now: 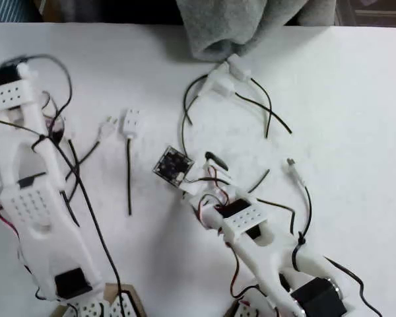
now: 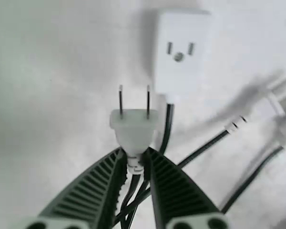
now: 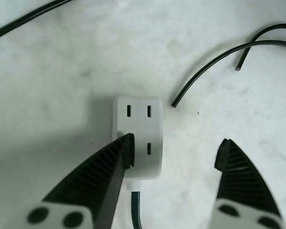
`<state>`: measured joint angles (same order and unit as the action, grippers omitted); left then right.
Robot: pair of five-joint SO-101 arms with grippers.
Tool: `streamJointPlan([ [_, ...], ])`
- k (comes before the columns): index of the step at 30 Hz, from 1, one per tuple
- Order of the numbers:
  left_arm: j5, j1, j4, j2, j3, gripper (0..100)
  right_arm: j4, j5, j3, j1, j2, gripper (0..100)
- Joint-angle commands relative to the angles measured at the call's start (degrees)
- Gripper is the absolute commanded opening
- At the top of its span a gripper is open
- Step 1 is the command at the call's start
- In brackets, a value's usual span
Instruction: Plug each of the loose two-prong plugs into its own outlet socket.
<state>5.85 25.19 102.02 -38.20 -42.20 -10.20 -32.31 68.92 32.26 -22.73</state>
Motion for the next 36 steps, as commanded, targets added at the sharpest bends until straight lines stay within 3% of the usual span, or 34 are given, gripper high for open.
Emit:
streamJointPlan([
  [1,-5.2,-6.3,0.4,19.8,12.8,2,0.8,-0.4,-0.4,0.1,-1.4,27.6],
  [8,-10.5,-17.3,0.2,38.4,35.8,2,0.9,0.3,-0.6,-2.5,-1.8,27.6],
  [11,-12.0,-21.3,-1.4,41.7,43.5,2,0.8,5.0,-1.4,-4.5,-2.0,27.6],
  [16,-17.1,-23.5,-8.2,42.7,57.4,2,0.9,12.7,-3.2,-10.3,-2.0,27.6],
  [20,-21.4,-23.6,-15.6,42.9,66.6,2,0.8,14.4,-3.8,-11.4,-2.0,27.6],
  [27,-28.5,-27.5,-24.1,42.6,77.0,8,0.8,14.5,-3.8,-11.3,-2.0,27.6],
  [31,-28.6,-26.9,-30.0,42.7,80.2,18,0.8,14.5,-3.9,-11.2,-2.0,27.6],
  [36,-28.6,-27.1,-32.0,43.1,79.0,18,0.8,14.5,-3.9,-11.2,-1.9,27.6],
])
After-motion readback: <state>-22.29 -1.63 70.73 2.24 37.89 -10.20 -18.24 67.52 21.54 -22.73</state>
